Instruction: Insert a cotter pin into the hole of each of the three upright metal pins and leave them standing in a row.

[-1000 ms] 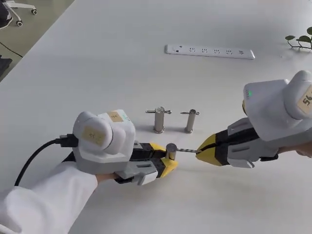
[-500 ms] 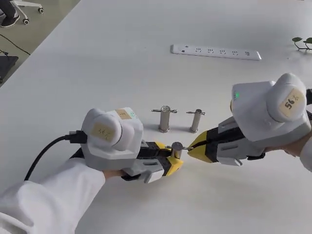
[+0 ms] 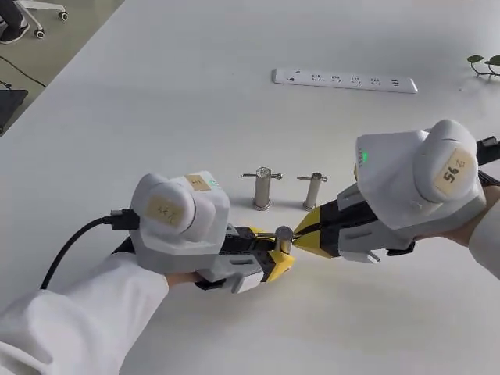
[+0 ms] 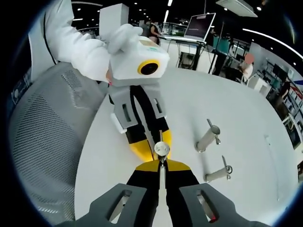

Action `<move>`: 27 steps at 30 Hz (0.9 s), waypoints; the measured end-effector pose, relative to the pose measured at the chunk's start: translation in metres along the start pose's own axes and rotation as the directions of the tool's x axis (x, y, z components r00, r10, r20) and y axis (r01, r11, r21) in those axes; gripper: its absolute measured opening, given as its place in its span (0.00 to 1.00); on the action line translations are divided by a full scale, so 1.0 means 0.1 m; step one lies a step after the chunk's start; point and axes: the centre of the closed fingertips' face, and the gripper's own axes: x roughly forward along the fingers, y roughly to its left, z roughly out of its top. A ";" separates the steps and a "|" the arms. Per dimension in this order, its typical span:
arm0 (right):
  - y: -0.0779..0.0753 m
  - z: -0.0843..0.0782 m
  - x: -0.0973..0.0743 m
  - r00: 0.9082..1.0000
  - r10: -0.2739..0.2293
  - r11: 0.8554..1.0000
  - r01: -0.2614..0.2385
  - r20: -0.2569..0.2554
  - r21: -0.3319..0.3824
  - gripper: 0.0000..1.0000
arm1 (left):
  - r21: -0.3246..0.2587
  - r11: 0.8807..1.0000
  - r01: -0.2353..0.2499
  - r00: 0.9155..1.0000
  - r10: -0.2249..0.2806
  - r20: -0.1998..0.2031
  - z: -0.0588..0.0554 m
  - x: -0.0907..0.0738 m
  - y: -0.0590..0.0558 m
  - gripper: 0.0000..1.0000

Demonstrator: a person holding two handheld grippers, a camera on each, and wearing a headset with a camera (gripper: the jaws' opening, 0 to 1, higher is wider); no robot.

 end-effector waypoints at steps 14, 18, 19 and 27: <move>-0.04 0.07 0.00 0.999 0.022 0.999 -0.024 0.035 0.039 0.17 | 0.042 0.999 -0.021 1.000 0.022 -0.015 -0.01 0.00 0.00 0.16; -0.04 0.09 0.00 0.999 0.022 0.998 -0.025 0.047 0.058 0.19 | 0.059 0.998 -0.028 0.999 0.030 -0.028 -0.03 -0.04 0.01 0.34; -0.05 0.09 0.00 0.998 0.021 0.998 -0.024 0.052 0.064 0.19 | 0.064 0.998 -0.021 0.999 0.023 -0.032 -0.03 -0.07 0.00 0.35; 0.01 0.17 0.00 0.993 0.037 0.987 -0.054 0.108 0.155 0.19 | 0.059 0.998 0.001 0.999 -0.004 0.042 0.12 -0.34 -0.04 0.60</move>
